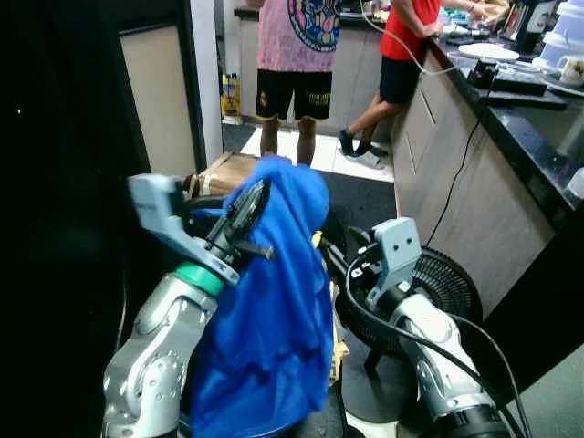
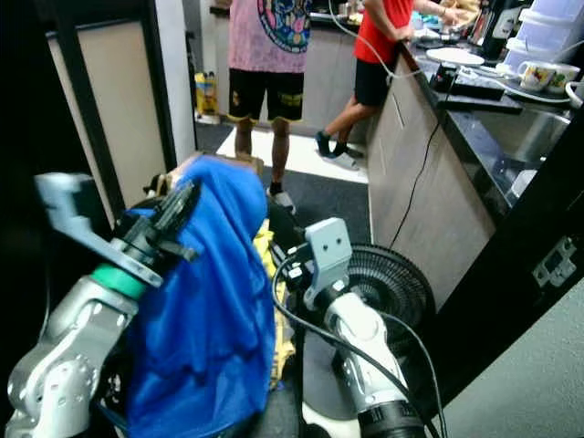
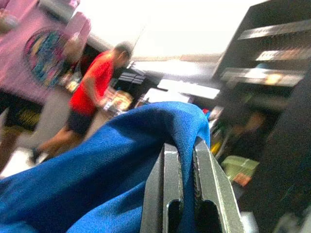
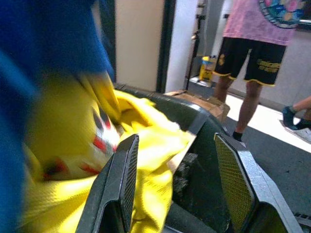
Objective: Clothes washing
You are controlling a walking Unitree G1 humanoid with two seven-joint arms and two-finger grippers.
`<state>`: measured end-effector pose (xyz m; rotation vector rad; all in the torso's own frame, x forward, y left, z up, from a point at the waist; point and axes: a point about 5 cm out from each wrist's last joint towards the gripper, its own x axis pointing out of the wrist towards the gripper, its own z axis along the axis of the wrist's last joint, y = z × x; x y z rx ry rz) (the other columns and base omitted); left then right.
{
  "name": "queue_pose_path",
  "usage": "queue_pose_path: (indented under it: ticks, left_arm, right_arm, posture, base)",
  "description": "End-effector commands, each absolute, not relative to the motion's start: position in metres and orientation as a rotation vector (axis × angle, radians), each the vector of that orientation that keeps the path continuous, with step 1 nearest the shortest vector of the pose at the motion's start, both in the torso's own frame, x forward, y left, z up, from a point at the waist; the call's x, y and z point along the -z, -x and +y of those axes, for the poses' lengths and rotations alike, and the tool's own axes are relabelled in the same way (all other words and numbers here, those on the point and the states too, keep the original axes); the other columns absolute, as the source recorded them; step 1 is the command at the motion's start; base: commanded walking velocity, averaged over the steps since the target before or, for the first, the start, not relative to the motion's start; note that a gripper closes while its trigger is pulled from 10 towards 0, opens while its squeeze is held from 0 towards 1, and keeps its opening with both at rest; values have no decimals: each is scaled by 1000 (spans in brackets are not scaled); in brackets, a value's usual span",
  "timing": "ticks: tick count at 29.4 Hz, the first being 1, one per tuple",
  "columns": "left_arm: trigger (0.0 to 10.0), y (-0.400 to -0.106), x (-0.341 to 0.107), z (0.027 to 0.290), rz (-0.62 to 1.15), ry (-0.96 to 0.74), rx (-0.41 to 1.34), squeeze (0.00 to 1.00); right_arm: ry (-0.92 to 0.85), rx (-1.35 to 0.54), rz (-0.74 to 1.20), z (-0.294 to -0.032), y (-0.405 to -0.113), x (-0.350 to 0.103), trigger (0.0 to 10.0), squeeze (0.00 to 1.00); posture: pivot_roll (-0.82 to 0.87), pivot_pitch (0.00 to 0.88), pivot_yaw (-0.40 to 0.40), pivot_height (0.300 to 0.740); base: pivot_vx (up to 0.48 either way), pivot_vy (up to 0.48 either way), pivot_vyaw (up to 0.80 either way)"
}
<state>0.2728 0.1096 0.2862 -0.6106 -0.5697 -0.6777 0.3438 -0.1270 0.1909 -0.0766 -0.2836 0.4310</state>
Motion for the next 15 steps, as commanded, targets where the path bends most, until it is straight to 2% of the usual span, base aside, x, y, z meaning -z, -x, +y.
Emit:
queue_pose_path:
  ticks: [1, 4, 8, 13, 15]
  left_arm:
    - [0, -266, -297, 110, -638, 628, 716, 0]
    - [0, -263, -300, 112, -662, 674, 731, 0]
    - [0, -254, -307, 115, -693, 772, 850, 0]
    - [0, -252, -304, 112, -657, 755, 911, 0]
    - [0, -256, -293, 105, -566, 635, 902, 0]
  right_arm:
    - [59, -424, -284, -127, -345, -192, 10000, 0]
    - [45, -413, -287, -129, -345, -194, 10000, 0]
    - [1, -372, -291, -134, -348, -197, 10000, 0]
    - [-6, -362, -291, -134, -349, -197, 10000, 0]
    - [0, -366, -285, -133, -349, -196, 10000, 0]
  posture:
    - [-6, 57, 3, 740]
    - [-4, 57, 1, 740]
    - [-3, 57, 1, 740]
    - [-3, 58, 1, 740]
    - [-2, 58, 1, 740]
  base:
    - [0, 0, 0]
    - [0, 0, 0]
    - [0, 0, 0]
    - [0, 0, 0]
    - [0, 0, 0]
